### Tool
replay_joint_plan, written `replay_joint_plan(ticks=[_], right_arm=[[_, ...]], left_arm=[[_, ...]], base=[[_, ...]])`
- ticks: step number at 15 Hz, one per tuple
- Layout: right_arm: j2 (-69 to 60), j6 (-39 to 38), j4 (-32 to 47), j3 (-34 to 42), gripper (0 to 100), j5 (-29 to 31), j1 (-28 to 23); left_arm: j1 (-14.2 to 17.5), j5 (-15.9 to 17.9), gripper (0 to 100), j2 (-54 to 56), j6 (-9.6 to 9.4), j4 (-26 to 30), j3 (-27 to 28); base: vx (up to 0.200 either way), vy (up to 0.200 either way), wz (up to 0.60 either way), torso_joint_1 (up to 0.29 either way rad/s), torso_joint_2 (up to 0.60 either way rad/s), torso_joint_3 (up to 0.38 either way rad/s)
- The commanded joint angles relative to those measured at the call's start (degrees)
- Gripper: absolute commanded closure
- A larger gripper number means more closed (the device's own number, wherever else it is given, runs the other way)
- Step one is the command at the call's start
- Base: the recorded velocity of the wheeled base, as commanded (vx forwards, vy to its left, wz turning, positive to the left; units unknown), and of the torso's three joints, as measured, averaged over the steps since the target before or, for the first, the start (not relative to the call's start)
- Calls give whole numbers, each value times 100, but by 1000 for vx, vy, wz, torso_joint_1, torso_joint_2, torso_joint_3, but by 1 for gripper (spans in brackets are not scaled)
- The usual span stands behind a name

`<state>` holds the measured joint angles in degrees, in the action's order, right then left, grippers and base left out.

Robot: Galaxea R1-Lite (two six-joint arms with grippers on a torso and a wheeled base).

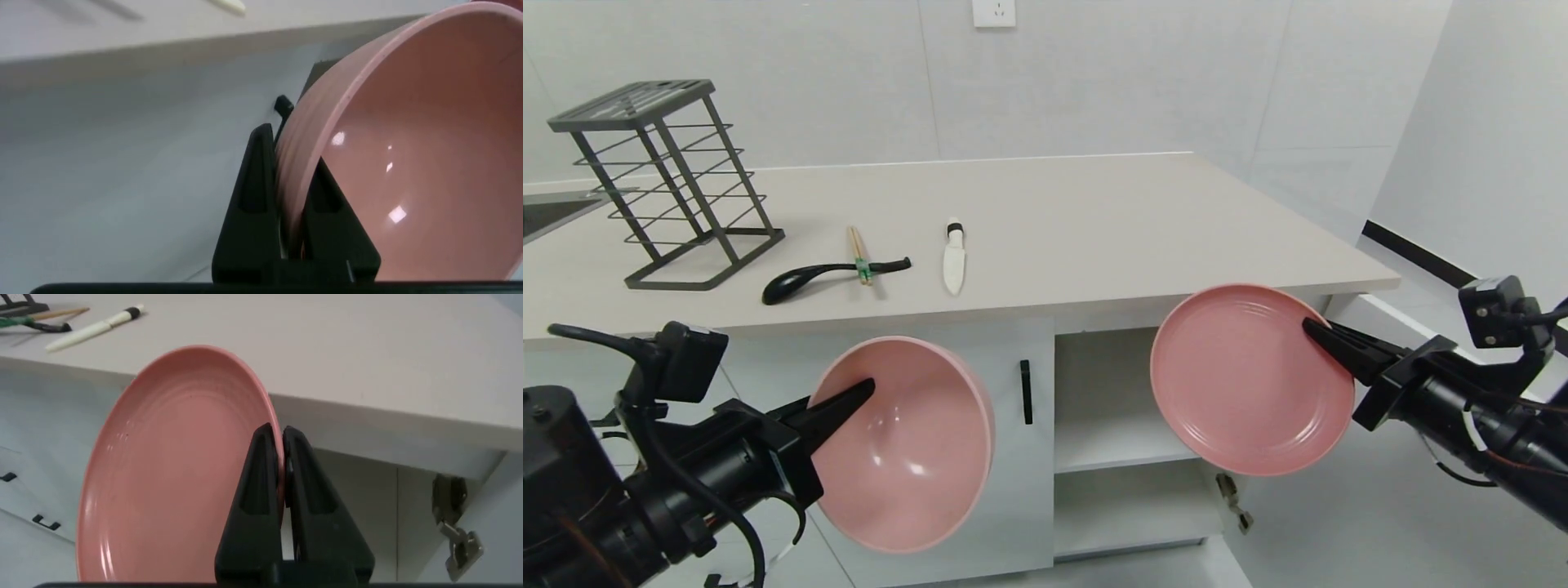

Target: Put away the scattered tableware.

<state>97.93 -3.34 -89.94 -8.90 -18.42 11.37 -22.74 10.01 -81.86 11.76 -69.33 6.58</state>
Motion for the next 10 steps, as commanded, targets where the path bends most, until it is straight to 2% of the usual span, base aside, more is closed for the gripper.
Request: replay_joint_plan(ticks=[1, 6, 10], right_arm=[[33, 0, -6, 2, 100, -4, -4], [183, 0, -6, 11, 100, -4, 5], [227, 0, -6, 11, 100, -4, 5]], left_arm=[[6, 1, 100, -76, 1, -2, -17], [-3, 1, 100, -190, -7, -2, -34], [-3, 1, 100, -190, -7, 7, -34]], base=[[0, 0, 0, -159, 456, 300], [0, 0, 0, -135, 451, 315], [0, 0, 0, -67, 353, 276]])
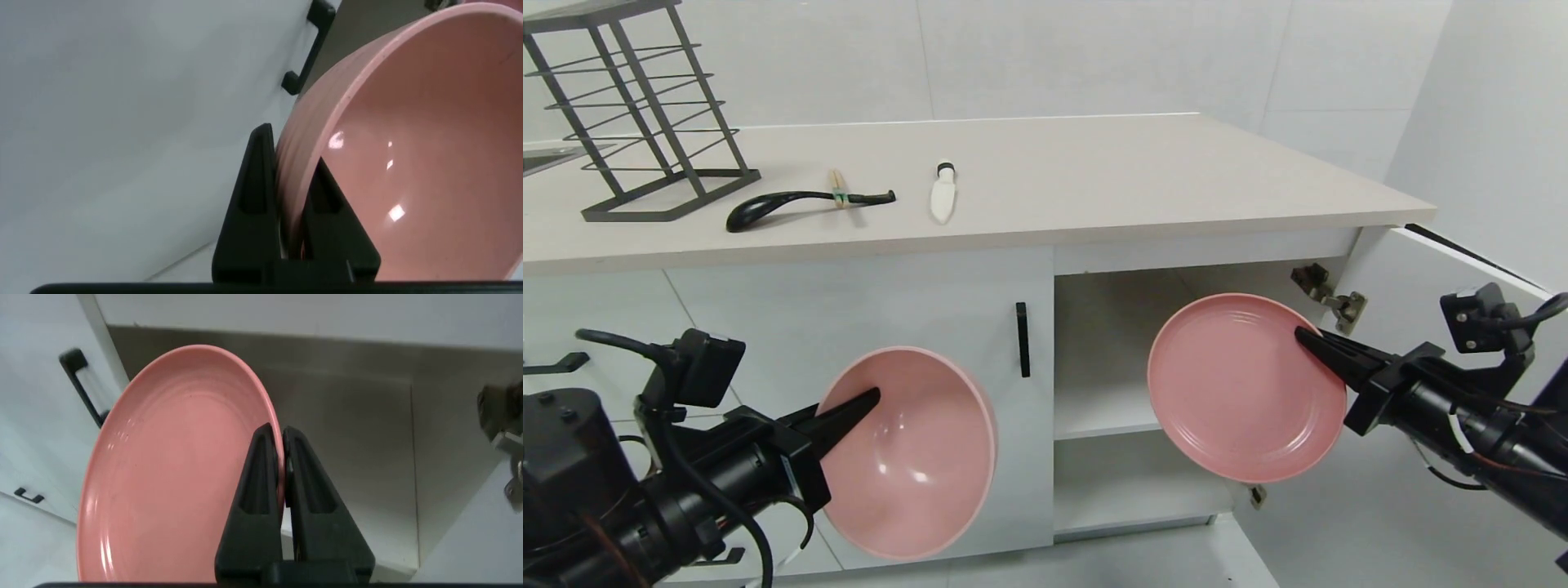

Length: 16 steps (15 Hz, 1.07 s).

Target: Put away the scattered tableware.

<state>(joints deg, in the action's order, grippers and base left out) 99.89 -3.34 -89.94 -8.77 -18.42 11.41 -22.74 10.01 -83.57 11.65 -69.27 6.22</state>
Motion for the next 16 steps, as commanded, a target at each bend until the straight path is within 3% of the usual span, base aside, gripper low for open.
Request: replay_joint_plan(ticks=[1, 3, 5, 9, 13, 16], right_arm=[[48, 0, -6, -11, 100, 5, 2], [57, 0, -6, -11, 100, 5, -7], [57, 0, -6, -11, 100, 5, 2], [57, 0, -6, -20, 100, 5, -7], [110, 0, -6, -11, 100, 5, -7], [189, 0, -6, -2, 100, 5, -7]], left_arm=[[-3, 1, 100, -19, 4, 1, -6], [-3, 10, 100, -11, -40, -8, -50], [-3, 1, 100, -37, -330, -8, -112], [6, -8, 100, -125, -383, -210, -138], [15, -8, 100, -318, -383, -500, -217], [15, -8, 100, -424, -383, -526, -244]], base=[[0, 0, 0, -27, 105, 46], [0, 0, 0, -11, 28, 25], [0, 0, 0, 0, 0, 0], [0, 0, 0, -40, 8, -32], [0, 0, 0, -643, 33, -455], [0, 0, 0, -245, 2, -225]])
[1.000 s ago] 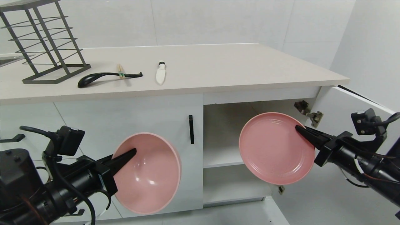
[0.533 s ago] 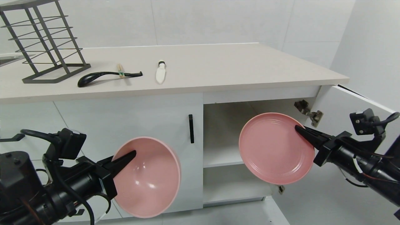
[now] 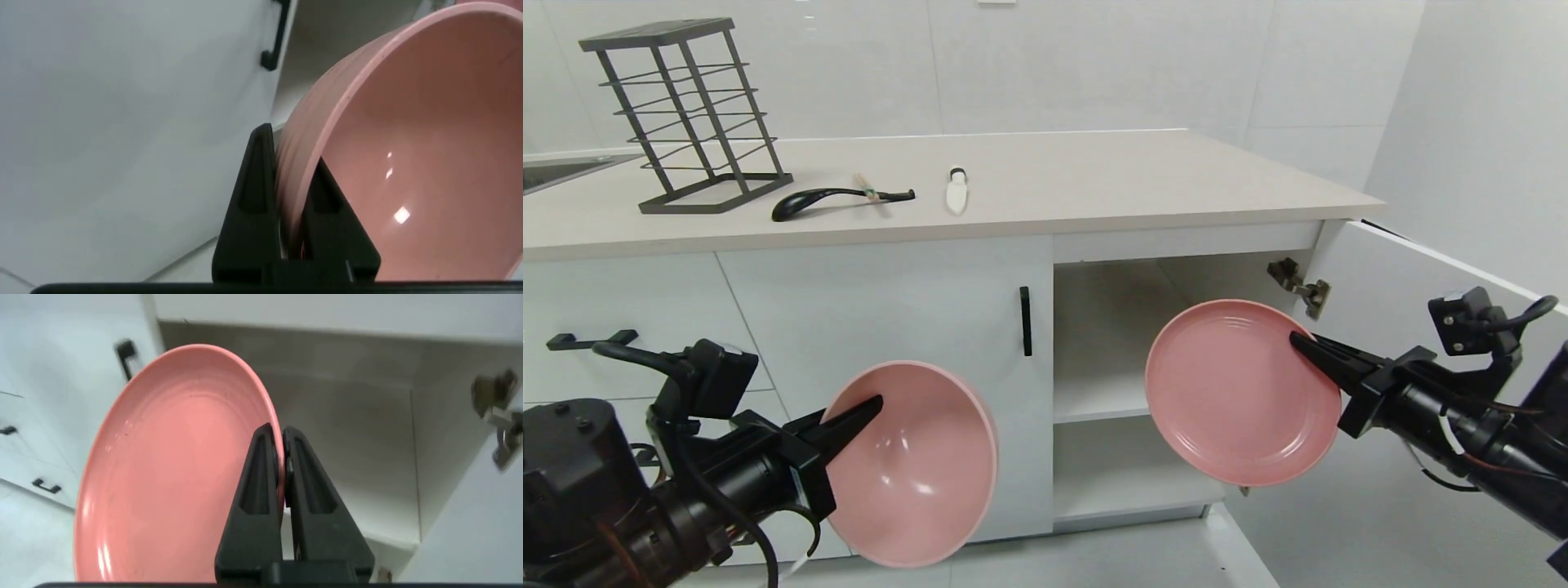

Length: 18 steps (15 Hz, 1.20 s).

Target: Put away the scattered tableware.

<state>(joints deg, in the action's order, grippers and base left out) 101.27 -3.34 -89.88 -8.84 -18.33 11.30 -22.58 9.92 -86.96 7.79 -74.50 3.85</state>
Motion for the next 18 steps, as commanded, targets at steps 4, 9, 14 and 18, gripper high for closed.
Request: replay_joint_plan(ticks=[4, 9, 14, 18], right_arm=[[209, 0, -12, 40, 100, -3, 4], [455, 0, -12, 163, 100, -3, 4], [719, 26, -12, 488, 100, 172, 100], [728, -290, -12, 146, 100, 295, 162]], left_arm=[[8, 10, 100, -164, -6, -3, -7], [-19, 10, 100, -173, -322, -100, -218], [-19, 10, 100, -208, -480, -153, -297], [-80, 10, 100, -190, -480, -153, -315]], base=[[0, 0, 0, -23, 5, -83], [120, 0, 0, -5, 3, -15], [0, 0, 0, 0, 0, 0], [0, 0, 0, 0, 0, 0]])
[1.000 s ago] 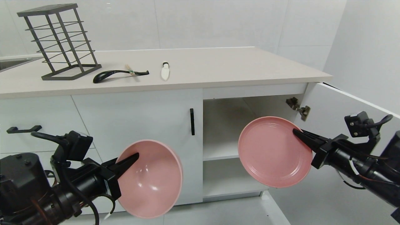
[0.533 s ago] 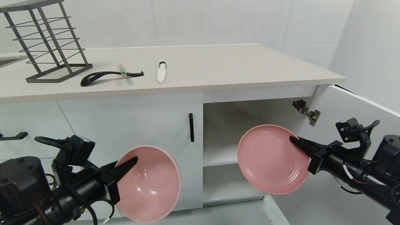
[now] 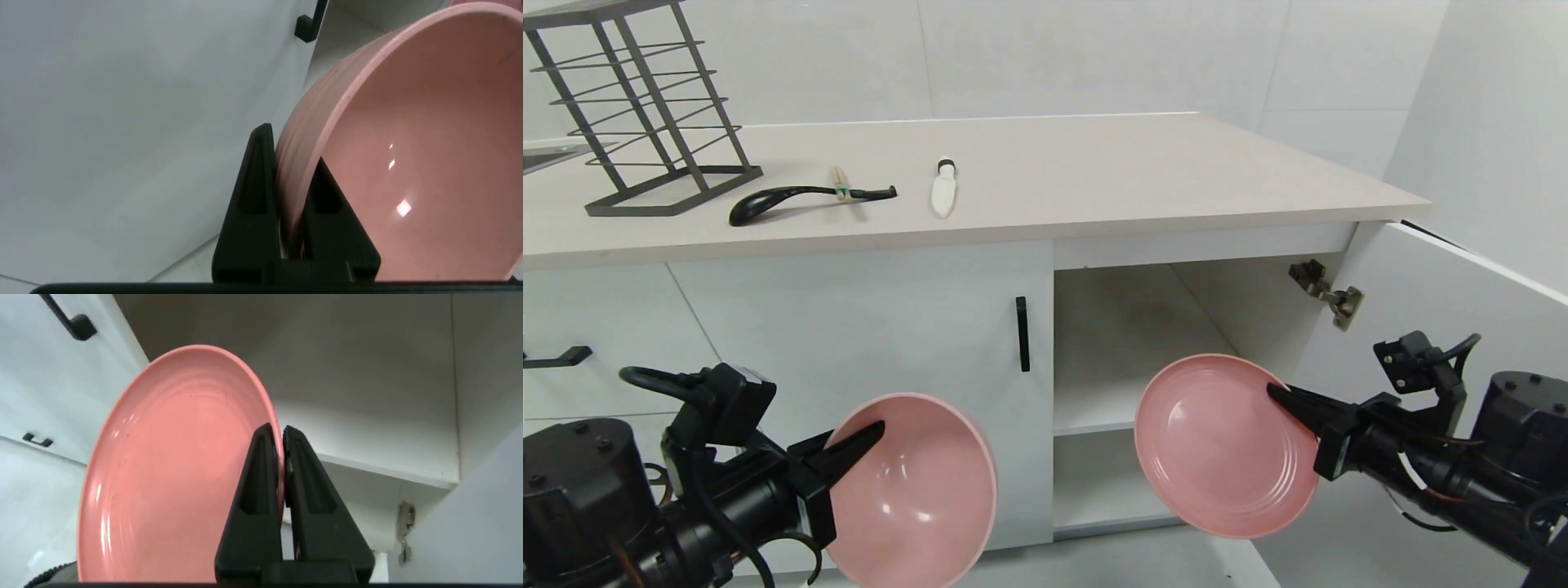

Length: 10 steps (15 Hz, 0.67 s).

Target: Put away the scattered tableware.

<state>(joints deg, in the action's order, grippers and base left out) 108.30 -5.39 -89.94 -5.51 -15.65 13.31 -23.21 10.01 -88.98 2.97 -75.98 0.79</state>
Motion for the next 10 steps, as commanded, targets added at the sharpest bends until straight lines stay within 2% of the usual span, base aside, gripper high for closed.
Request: replay_joint_plan(ticks=[1, 6, 10], right_arm=[[68, -138, -6, -310, 100, 247, -153], [745, -120, -6, -345, 100, 256, 181], [1905, -182, -6, -1347, 100, 221, 321]], left_arm=[[-17, 1, 100, 3, 1, -4, -18], [-34, 1, 100, 21, -7, -31, -70], [-17, 1, 100, 30, -7, -145, -79]], base=[[0, 0, 0, 0, 0, 0], [0, 0, 0, 0, 0, 0], [0, 0, 0, 0, 0, 0]])
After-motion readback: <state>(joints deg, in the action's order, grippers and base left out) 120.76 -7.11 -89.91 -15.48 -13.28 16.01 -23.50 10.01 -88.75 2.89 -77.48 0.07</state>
